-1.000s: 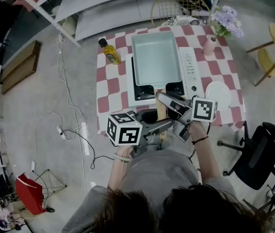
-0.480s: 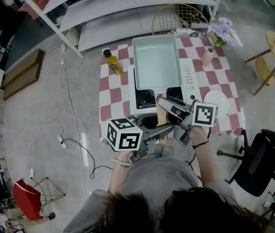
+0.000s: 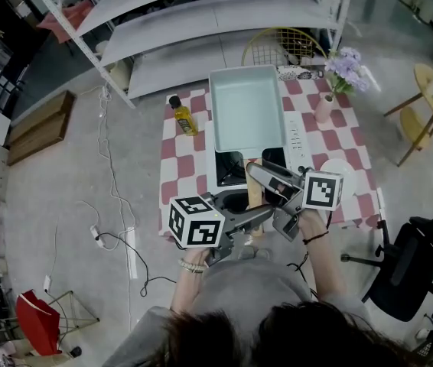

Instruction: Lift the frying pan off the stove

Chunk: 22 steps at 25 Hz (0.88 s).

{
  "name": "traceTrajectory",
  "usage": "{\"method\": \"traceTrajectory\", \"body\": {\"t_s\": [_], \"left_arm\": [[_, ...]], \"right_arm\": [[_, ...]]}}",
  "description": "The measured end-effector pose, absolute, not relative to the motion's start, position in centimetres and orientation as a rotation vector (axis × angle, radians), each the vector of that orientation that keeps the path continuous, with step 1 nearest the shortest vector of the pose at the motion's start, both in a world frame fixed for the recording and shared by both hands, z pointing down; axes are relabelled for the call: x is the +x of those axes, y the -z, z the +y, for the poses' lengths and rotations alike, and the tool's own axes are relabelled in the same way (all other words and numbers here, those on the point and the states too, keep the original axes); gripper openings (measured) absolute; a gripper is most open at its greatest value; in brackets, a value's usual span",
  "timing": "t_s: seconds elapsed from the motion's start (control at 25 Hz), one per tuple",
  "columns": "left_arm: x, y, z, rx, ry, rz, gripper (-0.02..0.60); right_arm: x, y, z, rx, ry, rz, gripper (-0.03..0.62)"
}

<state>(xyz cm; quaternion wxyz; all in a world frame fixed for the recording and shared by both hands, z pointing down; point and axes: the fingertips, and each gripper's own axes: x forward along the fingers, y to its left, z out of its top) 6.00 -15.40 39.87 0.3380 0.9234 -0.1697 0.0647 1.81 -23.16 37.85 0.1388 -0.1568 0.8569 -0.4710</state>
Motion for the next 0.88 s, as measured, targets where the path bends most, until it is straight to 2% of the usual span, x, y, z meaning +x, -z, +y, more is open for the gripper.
{"method": "traceTrajectory", "body": {"t_s": [0.88], "left_arm": [[5.6, -35.8, -14.5, 2.529, -0.185, -0.436, 0.204]], "right_arm": [[2.2, -33.6, -22.5, -0.494, 1.197, 2.543, 0.209]]}}
